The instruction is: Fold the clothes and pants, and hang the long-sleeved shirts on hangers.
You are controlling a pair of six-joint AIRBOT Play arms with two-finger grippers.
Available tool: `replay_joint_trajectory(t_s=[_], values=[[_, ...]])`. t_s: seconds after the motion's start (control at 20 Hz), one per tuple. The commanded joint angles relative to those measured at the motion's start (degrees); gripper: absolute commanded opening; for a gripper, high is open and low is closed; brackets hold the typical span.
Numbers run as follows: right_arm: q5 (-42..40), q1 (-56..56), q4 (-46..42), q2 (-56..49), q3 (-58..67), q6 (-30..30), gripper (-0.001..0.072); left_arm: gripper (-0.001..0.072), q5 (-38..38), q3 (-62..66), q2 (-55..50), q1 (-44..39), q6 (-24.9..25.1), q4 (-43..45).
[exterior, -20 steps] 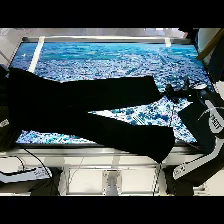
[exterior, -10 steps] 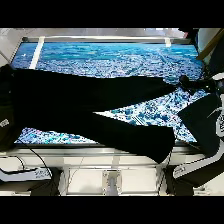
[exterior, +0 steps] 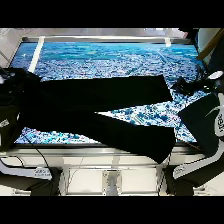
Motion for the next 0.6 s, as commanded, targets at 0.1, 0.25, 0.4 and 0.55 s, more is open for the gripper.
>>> replay_joint_trajectory(t_s=[0.1,0.25,0.4,0.55], values=[[11.2,-3.2,-3.9,12.5,0.0,-0.9,0.0367,0.0441,-25.5,-0.7,12.2,14.2,-0.2,9.4],[13.7,-3.2,-6.5,21.7,-6.5,-2.5,0.0368,0.0441,-30.8,-12.7,21.0,23.5,-0.2,9.6],[12.4,-3.2,-6.1,32.4,-22.7,-3.9,0.0369,0.044,-24.3,-29.4,29.0,27.9,2.1,9.5],[11.3,-3.2,-3.6,39.1,-35.5,-4.1,0.0369,0.0383,-22.6,-36.3,29.5,27.9,5.7,1.7]])
